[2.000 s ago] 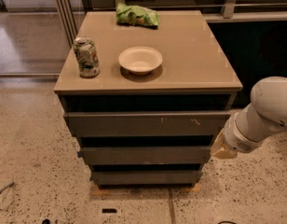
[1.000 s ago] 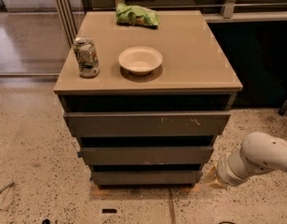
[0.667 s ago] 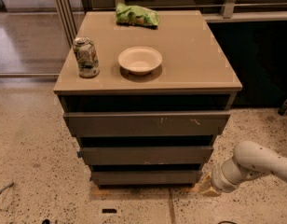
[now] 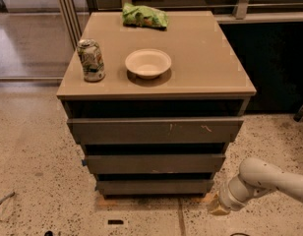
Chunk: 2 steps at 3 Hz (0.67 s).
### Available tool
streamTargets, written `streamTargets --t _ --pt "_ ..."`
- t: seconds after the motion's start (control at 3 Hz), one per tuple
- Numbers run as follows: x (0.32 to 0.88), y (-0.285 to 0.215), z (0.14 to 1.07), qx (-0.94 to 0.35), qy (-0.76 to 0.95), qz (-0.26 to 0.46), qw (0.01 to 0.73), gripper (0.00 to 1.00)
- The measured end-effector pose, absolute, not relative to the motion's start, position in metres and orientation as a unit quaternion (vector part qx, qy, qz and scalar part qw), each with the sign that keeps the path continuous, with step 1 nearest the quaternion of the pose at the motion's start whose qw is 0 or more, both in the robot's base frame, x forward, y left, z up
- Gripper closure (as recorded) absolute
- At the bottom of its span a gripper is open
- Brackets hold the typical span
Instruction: Open bottom drawer
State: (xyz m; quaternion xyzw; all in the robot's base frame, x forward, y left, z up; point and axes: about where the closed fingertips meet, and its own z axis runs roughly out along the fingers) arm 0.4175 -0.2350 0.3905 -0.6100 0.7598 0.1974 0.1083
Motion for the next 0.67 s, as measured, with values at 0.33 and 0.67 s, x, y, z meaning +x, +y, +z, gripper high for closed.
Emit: streamTargets --t 0.33,0.67 --pt "0.428 -0.235 0.363 -0.632 0.741 0.184 0.131 0.36" --pt "0.44 -0.228 0.34 -0.648 0.721 0.185 0.162 0.13"
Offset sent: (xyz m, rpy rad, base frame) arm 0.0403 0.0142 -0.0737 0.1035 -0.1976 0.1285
